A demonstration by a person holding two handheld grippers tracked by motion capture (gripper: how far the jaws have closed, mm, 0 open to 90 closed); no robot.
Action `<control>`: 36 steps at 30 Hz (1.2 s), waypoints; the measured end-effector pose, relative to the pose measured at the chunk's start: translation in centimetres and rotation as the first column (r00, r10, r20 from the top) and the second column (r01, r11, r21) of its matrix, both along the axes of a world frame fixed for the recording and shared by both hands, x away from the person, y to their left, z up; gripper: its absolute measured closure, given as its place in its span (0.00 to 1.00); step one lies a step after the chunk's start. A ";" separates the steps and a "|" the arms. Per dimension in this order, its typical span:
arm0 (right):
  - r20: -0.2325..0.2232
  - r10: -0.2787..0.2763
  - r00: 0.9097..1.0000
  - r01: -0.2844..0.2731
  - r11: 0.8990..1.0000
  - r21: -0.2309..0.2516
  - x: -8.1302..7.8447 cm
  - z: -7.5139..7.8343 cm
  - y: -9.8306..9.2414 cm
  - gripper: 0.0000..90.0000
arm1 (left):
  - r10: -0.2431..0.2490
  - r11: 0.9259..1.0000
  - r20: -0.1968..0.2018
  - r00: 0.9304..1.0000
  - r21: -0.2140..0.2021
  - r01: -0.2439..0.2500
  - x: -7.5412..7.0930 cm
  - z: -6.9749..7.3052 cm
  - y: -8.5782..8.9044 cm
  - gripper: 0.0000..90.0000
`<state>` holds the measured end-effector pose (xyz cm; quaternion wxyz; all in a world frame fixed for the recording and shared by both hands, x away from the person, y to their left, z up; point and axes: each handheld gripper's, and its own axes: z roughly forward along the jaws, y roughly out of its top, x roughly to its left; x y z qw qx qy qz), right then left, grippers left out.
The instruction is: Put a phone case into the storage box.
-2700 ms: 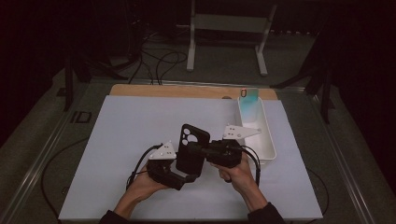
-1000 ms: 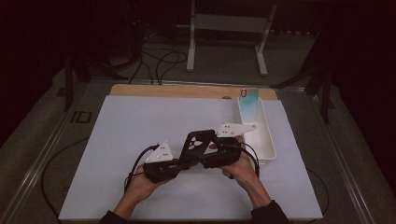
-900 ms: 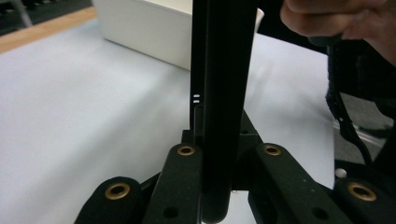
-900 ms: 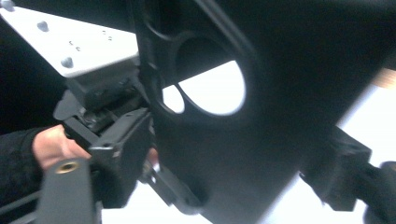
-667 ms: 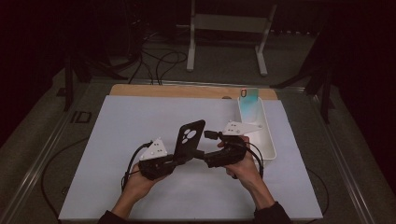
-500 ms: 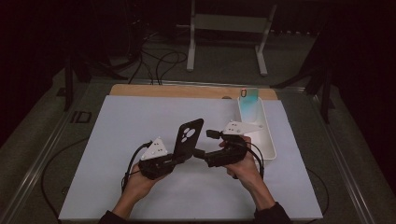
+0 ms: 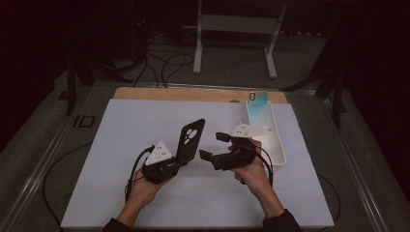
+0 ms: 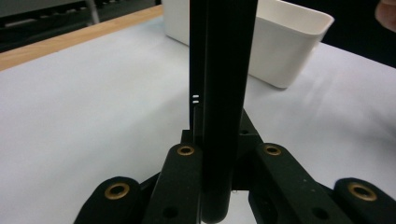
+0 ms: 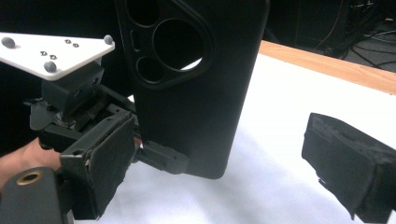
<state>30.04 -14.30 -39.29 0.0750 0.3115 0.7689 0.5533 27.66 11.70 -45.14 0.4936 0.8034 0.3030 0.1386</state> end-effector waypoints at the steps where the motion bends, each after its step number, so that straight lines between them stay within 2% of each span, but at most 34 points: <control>1: -0.002 -0.008 1.000 0.008 1.000 0.001 0.0 0.1 0.1 0.11 | 0.006 1.000 0.001 1.000 0.001 -0.006 0.0 0.0 0.0 0.95; 7: 0.019 -0.022 1.000 0.022 1.000 0.003 0.0 0.8 0.9 0.11 | 0.031 1.000 0.005 0.999 0.002 -0.031 0.1 -0.2 0.1 0.95; 11: 0.036 -0.029 0.999 0.029 1.000 0.008 0.1 1.3 1.8 0.11 | 0.027 1.000 0.004 1.000 0.003 -0.027 0.0 -0.3 0.0 0.95; 16: 0.024 -0.043 0.999 0.042 0.999 0.035 0.4 2.0 2.9 0.11 | 0.018 1.000 0.004 1.000 0.003 -0.018 -0.1 -0.4 -0.3 0.95; 26: -0.002 -0.075 0.997 0.075 0.996 0.041 1.3 2.0 4.6 0.11 | 0.003 1.000 0.016 1.000 0.015 -0.003 -0.4 -0.5 -0.8 0.95; 36: -0.025 -0.103 0.994 0.104 0.994 0.042 1.5 1.7 4.9 0.14 | -0.010 1.000 0.000 1.000 0.012 0.010 -0.4 -0.7 -1.1 0.95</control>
